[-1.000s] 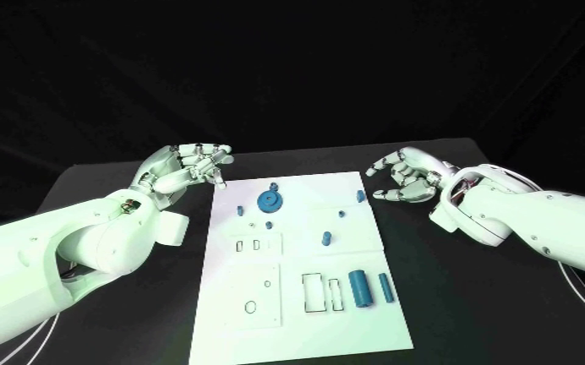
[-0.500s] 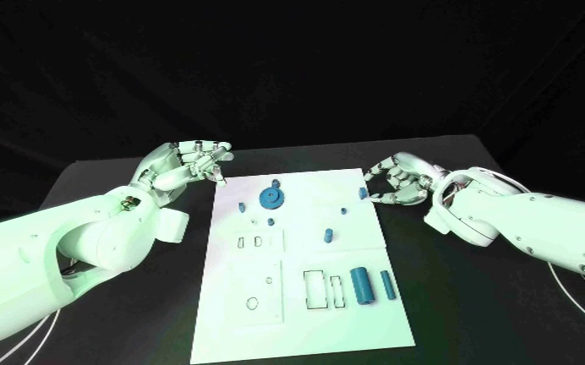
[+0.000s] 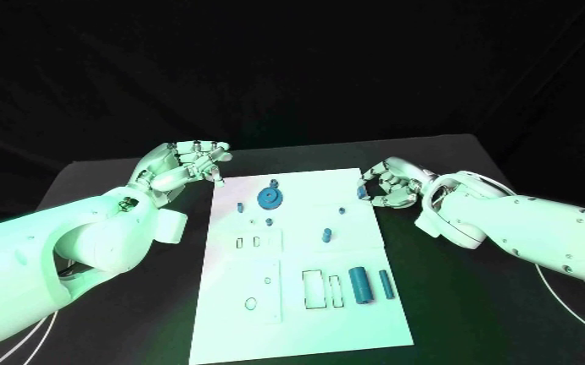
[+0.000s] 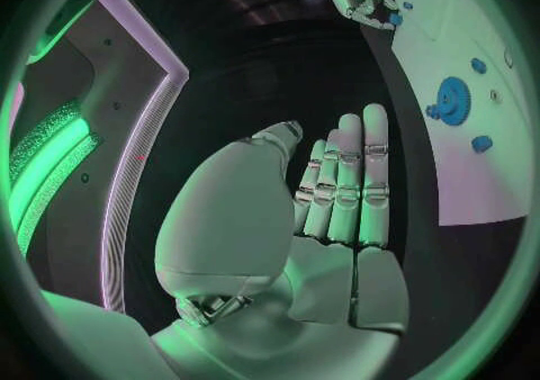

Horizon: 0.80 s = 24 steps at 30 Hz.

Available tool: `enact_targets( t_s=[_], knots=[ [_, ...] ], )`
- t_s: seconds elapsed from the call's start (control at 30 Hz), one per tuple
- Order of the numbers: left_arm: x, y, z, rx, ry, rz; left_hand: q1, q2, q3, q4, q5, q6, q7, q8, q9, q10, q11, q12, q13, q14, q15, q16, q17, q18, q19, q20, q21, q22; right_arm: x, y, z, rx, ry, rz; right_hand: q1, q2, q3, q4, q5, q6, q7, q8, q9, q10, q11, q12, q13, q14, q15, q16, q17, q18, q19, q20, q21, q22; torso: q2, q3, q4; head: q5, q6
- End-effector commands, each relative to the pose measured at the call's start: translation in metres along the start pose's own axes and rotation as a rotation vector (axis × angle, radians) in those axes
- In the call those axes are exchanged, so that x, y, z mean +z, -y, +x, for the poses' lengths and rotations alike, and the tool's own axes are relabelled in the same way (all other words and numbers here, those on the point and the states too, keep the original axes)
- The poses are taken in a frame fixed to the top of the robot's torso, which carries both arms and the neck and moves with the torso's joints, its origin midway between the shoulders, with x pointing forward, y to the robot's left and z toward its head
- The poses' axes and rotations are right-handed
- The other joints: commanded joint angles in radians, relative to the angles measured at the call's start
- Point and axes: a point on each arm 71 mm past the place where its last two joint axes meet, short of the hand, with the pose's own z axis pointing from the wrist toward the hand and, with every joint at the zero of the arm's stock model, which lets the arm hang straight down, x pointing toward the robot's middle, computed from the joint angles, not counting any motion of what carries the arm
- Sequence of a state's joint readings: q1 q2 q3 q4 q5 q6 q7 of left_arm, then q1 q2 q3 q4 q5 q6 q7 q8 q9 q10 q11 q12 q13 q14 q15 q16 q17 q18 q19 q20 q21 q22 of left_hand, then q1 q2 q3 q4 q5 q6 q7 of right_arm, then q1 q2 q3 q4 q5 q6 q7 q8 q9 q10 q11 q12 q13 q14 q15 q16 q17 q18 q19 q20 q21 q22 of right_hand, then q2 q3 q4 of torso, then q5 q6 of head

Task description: Assemble the parts on the task board

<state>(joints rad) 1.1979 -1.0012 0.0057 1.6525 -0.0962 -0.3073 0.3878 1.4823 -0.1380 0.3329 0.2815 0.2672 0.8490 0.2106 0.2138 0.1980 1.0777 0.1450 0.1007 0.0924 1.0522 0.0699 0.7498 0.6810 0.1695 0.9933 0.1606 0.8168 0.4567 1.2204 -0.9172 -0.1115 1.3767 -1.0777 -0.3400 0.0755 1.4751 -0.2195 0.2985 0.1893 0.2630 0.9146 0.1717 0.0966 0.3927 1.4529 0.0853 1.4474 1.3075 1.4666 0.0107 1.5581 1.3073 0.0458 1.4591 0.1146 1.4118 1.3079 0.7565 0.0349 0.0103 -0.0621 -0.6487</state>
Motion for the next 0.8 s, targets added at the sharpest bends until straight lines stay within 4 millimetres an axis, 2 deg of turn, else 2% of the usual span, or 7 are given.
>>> enact_targets(
  t_s=[0.03, 0.33, 0.63, 0.8],
  knots=[
    [0.0003, 0.0017, 0.0021, -0.002, -0.023, 0.016, -0.001, -0.004, 0.003, 0.000, -0.002, 0.000, 0.002, -0.003, 0.001, 0.000, 0.001, -0.003, 0.001, -0.007, 0.001, 0.005, 0.001, 0.014, -0.009, 0.000, 0.006, 0.001, 0.0012, 0.0002, 0.0028, -0.005, -0.004, 0.007, -0.014, 0.001, 0.001, 0.011, -0.006, 0.016, -0.002, 0.010, 0.003, 0.010, -0.001, 0.007, 0.146, 0.101, 0.000, 0.007, 0.250, -0.006, 0.028, 0.000, 0.008, 0.140, 0.000, 0.0000, 0.0007, 0.000, -0.001],
    [0.0002, 0.0017, 0.0023, -0.002, -0.025, 0.014, -0.001, -0.004, 0.003, 0.000, -0.002, 0.000, 0.002, -0.003, 0.001, 0.000, 0.001, -0.003, 0.001, -0.007, 0.001, 0.005, 0.001, 0.014, -0.009, 0.000, 0.006, 0.001, 0.0046, -0.0020, 0.0074, -0.001, -0.009, 0.003, -0.024, 0.013, 0.017, 0.023, -0.009, 0.052, -0.014, 0.034, 0.008, 0.018, -0.011, 0.015, 0.153, 0.101, -0.008, 0.007, 0.251, -0.008, 0.033, -0.007, 0.017, 0.148, 0.001, 0.0005, 0.0005, 0.000, -0.003],
    [0.0001, 0.0016, 0.0017, -0.002, -0.025, 0.013, -0.001, -0.005, 0.005, 0.000, -0.002, 0.000, 0.003, -0.002, 0.001, 0.000, 0.001, -0.003, 0.001, -0.007, 0.001, 0.005, 0.001, 0.014, -0.010, 0.000, 0.007, 0.002, 0.0059, -0.0020, 0.0088, 0.001, -0.007, 0.005, -0.022, 0.020, 0.027, 0.024, -0.008, 0.057, -0.016, 0.038, 0.008, 0.021, -0.014, 0.018, 0.155, 0.102, -0.011, 0.009, 0.254, -0.010, 0.036, -0.009, 0.021, 0.152, 0.000, 0.0005, 0.0017, 0.002, -0.006],
    [-0.0001, 0.0016, 0.0014, -0.002, -0.024, 0.012, -0.001, -0.005, 0.005, 0.000, -0.002, 0.000, 0.003, -0.002, 0.001, 0.000, 0.001, -0.003, 0.001, -0.007, 0.001, 0.005, 0.001, 0.014, -0.010, 0.000, 0.007, 0.002, 0.0059, -0.0014, 0.0082, 0.004, -0.001, 0.006, -0.022, 0.024, 0.032, 0.024, -0.008, 0.059, -0.018, 0.040, 0.009, 0.021, -0.015, 0.018, 0.155, 0.102, -0.012, 0.008, 0.254, -0.010, 0.037, -0.010, 0.022, 0.153, 0.000, 0.0013, -0.0007, 0.004, -0.006]
  ],
)
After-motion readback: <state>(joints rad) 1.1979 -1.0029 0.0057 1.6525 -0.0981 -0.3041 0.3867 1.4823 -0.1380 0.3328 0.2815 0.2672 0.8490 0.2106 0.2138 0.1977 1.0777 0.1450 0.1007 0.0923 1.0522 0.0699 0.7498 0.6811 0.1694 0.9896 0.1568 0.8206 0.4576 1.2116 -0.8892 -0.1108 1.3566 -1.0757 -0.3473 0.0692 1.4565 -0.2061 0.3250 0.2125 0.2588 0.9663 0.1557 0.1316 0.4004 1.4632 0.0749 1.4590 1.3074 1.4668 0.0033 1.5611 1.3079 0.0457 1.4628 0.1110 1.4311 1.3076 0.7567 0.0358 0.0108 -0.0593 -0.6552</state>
